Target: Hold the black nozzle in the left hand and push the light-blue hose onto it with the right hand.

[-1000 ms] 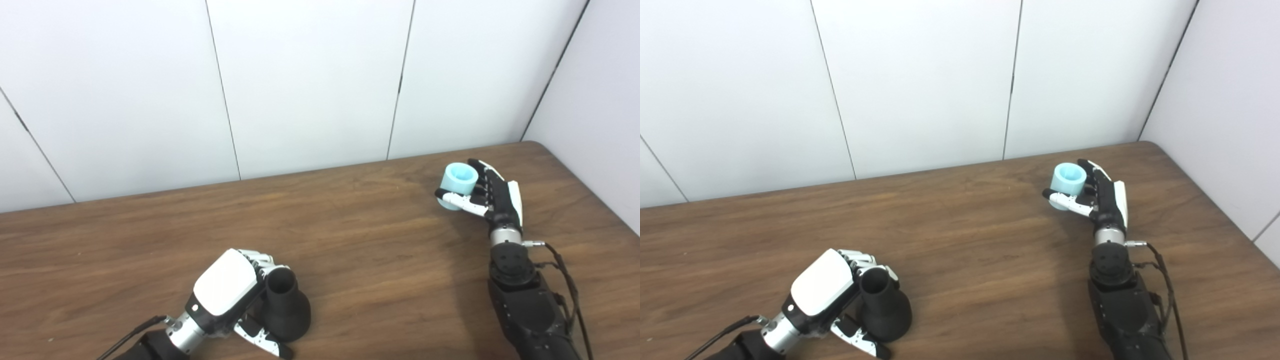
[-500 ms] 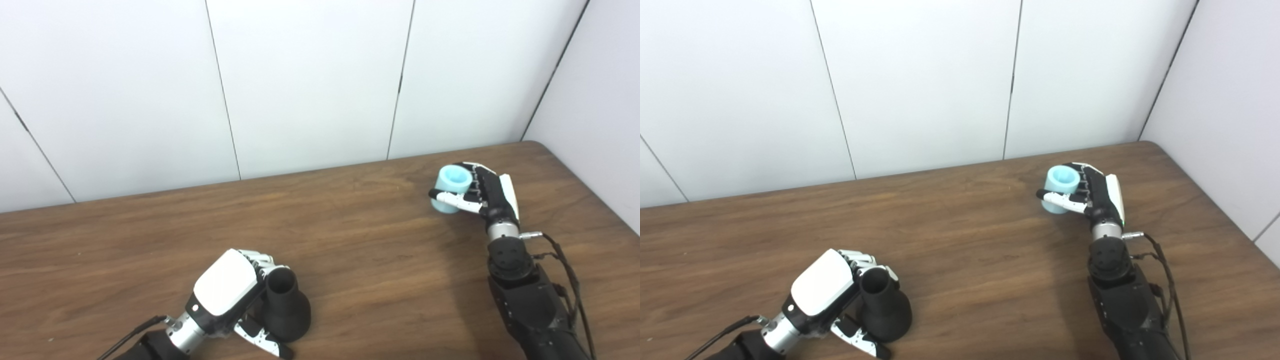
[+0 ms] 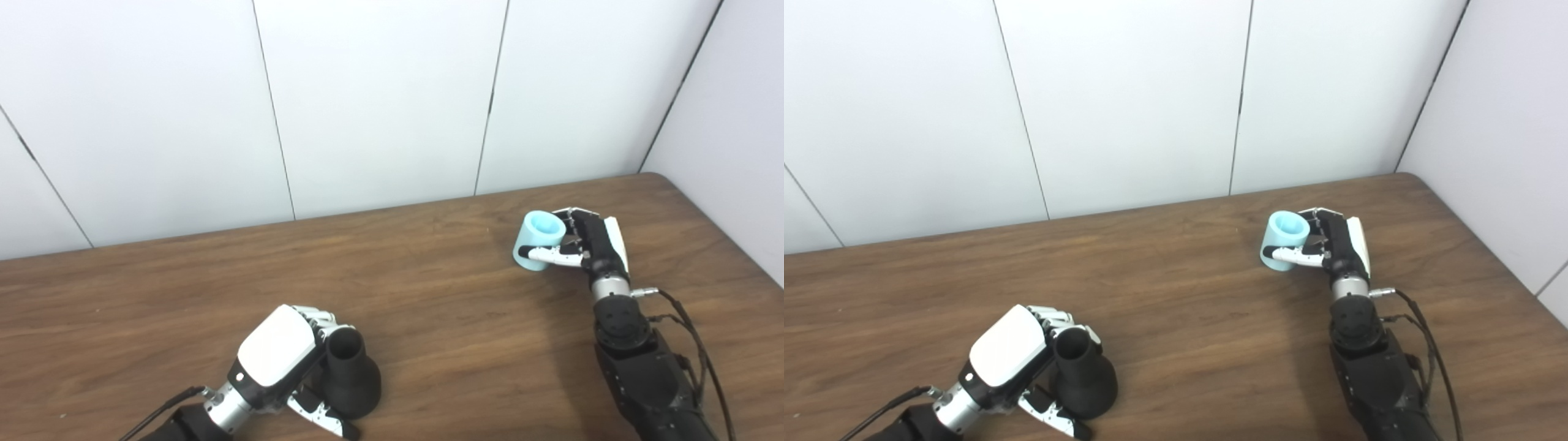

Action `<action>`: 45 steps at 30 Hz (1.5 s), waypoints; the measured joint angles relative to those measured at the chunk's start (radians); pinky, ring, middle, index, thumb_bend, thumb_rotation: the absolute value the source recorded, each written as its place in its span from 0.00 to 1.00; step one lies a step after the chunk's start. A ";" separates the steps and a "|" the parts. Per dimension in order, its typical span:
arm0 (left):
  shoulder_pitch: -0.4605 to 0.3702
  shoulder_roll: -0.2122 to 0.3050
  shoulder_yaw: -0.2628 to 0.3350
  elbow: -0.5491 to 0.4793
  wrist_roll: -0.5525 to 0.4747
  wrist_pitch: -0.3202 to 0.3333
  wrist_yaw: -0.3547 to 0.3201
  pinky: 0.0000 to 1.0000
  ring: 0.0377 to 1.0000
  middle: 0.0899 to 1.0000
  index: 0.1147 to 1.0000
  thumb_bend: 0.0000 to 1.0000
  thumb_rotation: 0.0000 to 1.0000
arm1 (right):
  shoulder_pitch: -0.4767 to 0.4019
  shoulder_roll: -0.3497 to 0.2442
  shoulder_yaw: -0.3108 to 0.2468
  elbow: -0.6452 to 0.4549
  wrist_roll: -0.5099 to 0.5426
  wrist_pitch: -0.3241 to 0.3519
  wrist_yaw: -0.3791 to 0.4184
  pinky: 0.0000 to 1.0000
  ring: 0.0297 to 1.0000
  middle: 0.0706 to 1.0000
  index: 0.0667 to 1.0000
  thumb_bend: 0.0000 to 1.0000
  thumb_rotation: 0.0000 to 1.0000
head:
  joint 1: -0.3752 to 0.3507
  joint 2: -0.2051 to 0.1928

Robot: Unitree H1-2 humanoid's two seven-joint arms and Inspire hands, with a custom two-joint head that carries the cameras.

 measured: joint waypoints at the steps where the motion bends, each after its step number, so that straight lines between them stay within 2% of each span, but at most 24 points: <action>1: 0.000 0.000 0.000 0.000 0.000 0.000 0.000 0.36 0.44 0.43 0.42 0.52 0.00 | 0.001 0.000 0.000 -0.001 0.001 0.000 0.001 0.56 0.60 0.48 0.43 0.52 0.00 | 0.000 0.000; 11: 0.000 -0.001 0.000 0.001 0.000 0.000 0.000 0.36 0.44 0.43 0.42 0.52 0.00 | 0.037 -0.003 0.027 -0.062 -0.014 0.003 0.013 0.54 0.59 0.47 0.44 0.52 0.00 | 0.009 0.000; 23: 0.000 -0.014 0.011 0.005 -0.002 0.000 -0.021 0.36 0.44 0.42 0.43 0.52 0.00 | 0.080 -0.008 0.073 -0.186 -0.067 0.030 0.091 0.51 0.57 0.47 0.44 0.52 0.00 | 0.032 0.000; 29: -0.001 -0.021 0.016 0.013 0.000 0.000 -0.024 0.36 0.43 0.43 0.43 0.52 0.00 | 0.086 -0.007 0.079 -0.258 -0.078 0.031 0.112 0.43 0.52 0.46 0.45 0.52 0.00 | 0.043 -0.002; 34: -0.004 -0.029 0.021 0.028 0.000 0.000 -0.026 0.36 0.43 0.43 0.42 0.52 0.00 | 0.088 -0.007 0.081 -0.326 -0.081 0.045 0.139 0.45 0.52 0.46 0.44 0.52 0.00 | 0.061 -0.002; 41: -0.006 -0.032 0.021 0.032 0.000 0.000 -0.028 0.35 0.42 0.43 0.43 0.52 0.00 | 0.097 0.009 0.085 -0.452 -0.070 0.081 0.189 0.29 0.40 0.42 0.49 0.52 0.00 | 0.072 0.000; 42: -0.007 -0.033 0.021 0.033 0.000 -0.001 -0.028 0.35 0.41 0.43 0.42 0.52 0.00 | 0.101 0.012 0.087 -0.468 -0.070 0.088 0.197 0.36 0.45 0.43 0.47 0.52 0.00 | 0.072 0.000; 45: -0.008 -0.034 0.021 0.036 0.000 -0.001 -0.028 0.35 0.41 0.43 0.42 0.52 0.00 | 0.111 0.016 0.105 -0.520 -0.074 0.117 0.216 0.42 0.49 0.45 0.45 0.52 0.00 | 0.077 0.000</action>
